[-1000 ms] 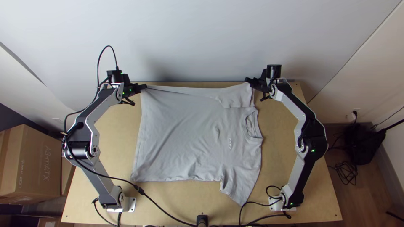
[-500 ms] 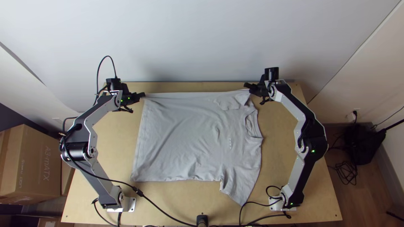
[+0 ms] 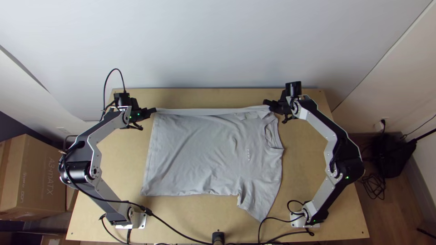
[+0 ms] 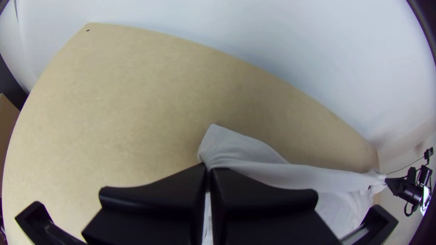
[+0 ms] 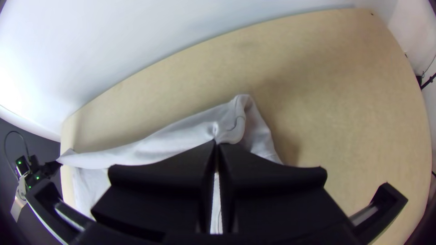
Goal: Fold the t-shirt
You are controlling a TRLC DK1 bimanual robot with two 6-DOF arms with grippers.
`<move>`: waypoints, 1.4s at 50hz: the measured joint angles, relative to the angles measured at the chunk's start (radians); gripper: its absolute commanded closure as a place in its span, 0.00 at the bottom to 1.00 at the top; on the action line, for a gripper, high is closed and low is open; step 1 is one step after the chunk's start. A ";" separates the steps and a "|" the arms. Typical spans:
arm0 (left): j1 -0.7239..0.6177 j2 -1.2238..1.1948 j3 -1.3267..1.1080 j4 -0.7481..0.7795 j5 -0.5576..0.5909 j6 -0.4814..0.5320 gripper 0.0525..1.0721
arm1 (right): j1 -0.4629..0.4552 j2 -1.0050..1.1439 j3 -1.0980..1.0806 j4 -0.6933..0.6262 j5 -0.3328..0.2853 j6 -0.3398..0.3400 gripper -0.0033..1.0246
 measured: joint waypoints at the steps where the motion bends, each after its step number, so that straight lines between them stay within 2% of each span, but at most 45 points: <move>1: 0.000 -0.006 -0.009 0.006 0.000 0.000 0.98 | 0.000 -0.010 -0.010 0.003 0.003 0.000 0.97; 28: -0.041 -0.115 -0.126 0.036 0.003 -0.008 0.98 | 0.006 -0.179 -0.250 0.088 0.025 -0.004 0.97; 62: -0.051 -0.211 -0.343 0.116 0.003 -0.036 0.97 | 0.006 -0.252 -0.486 0.207 0.025 -0.004 0.97; 64: -0.051 -0.212 -0.349 0.119 0.000 -0.041 0.90 | 0.006 -0.253 -0.492 0.209 0.025 -0.004 0.89; 66: -0.053 -0.216 -0.356 0.122 -0.004 -0.044 0.76 | 0.006 -0.254 -0.499 0.210 0.025 -0.004 0.77; 70: -0.053 -0.225 -0.371 0.121 -0.005 -0.051 0.34 | 0.006 -0.261 -0.517 0.211 0.025 -0.004 0.53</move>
